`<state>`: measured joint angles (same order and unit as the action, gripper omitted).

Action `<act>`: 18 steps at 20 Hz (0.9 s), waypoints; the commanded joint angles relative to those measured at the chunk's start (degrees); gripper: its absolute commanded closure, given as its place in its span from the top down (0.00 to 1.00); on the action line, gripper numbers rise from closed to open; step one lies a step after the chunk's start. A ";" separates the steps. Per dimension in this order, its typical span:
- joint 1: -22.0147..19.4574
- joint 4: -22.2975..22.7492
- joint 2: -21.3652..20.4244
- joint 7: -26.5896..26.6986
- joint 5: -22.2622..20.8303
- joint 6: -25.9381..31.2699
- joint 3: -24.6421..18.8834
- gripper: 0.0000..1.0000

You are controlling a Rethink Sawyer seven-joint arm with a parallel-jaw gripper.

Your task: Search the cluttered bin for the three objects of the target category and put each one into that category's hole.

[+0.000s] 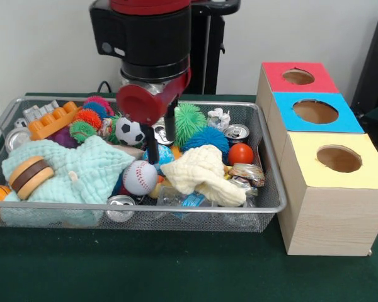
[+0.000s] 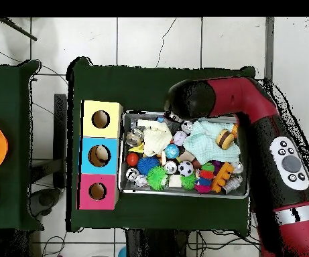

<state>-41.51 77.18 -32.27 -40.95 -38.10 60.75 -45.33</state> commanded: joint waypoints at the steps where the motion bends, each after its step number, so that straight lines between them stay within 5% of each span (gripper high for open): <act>1: 0.55 9.92 0.61 -3.56 -1.02 -4.95 3.60 1.00; 18: 0.51 11.98 0.62 -4.68 -1.30 -11.37 4.11 1.00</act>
<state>-40.71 84.25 -32.07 -40.95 -38.07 54.93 -44.35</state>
